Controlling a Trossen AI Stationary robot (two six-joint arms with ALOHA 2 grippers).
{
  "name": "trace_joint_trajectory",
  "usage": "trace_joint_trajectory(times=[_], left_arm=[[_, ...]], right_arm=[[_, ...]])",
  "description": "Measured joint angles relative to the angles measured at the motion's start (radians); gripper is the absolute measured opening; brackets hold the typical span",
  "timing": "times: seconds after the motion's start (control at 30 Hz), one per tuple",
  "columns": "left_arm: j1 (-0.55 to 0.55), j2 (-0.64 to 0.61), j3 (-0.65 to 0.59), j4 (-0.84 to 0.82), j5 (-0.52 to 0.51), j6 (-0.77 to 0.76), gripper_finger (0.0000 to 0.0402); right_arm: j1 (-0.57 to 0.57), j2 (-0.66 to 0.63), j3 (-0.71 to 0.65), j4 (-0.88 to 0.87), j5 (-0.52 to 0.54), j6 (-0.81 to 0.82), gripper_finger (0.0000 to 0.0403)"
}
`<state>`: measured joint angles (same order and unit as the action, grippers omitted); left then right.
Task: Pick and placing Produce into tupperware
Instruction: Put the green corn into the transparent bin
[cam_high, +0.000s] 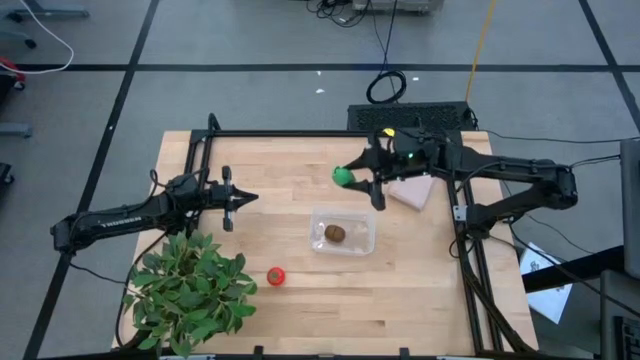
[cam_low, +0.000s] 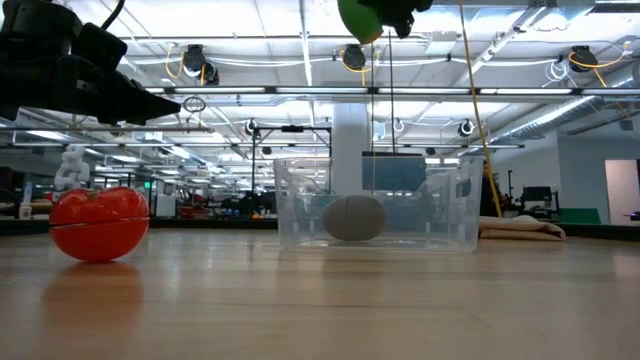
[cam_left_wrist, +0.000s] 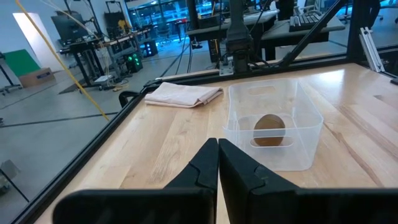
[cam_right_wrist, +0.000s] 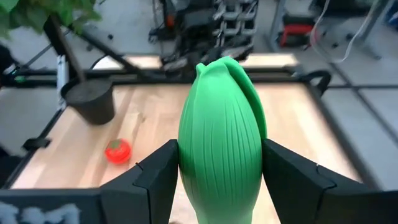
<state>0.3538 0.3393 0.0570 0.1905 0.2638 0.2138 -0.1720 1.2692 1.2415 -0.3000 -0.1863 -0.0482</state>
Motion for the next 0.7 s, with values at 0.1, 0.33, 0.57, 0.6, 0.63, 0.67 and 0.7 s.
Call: trace_joint_trajectory(times=[0.1, 0.33, 0.57, 0.6, 0.63, 0.67, 0.7], left_arm=[[0.000, 0.000, 0.000, 0.001, 0.000, -0.001, 0.0017], [0.000, 0.000, 0.000, 0.001, 0.000, -0.006, 0.0017], [0.000, 0.000, 0.000, 0.001, 0.000, -0.006, 0.0017], [0.000, 0.000, 0.000, 0.000, 0.000, -0.006, 0.0017], [0.000, 0.000, 0.000, 0.000, 0.000, -0.006, 0.0017], [0.000, 0.000, 0.000, 0.000, 0.000, -0.006, 0.0017], [0.000, 0.000, 0.000, 0.000, 0.000, -0.005, 0.0017]], right_arm=[[0.045, 0.033, 0.000, -0.023, 0.009, 0.014, 0.0201], [0.078, 0.078, 0.000, -0.056, 0.035, 0.037, 0.0201], [0.083, 0.099, -0.016, -0.082, 0.038, 0.057, 0.0201], [0.083, 0.099, -0.030, -0.090, 0.039, 0.064, 0.0201], [0.083, 0.099, -0.044, -0.097, 0.041, 0.069, 0.0201], [0.083, 0.099, -0.058, -0.094, 0.041, 0.072, 0.0201], [0.083, 0.098, -0.072, -0.093, 0.041, 0.078, 0.0201]])
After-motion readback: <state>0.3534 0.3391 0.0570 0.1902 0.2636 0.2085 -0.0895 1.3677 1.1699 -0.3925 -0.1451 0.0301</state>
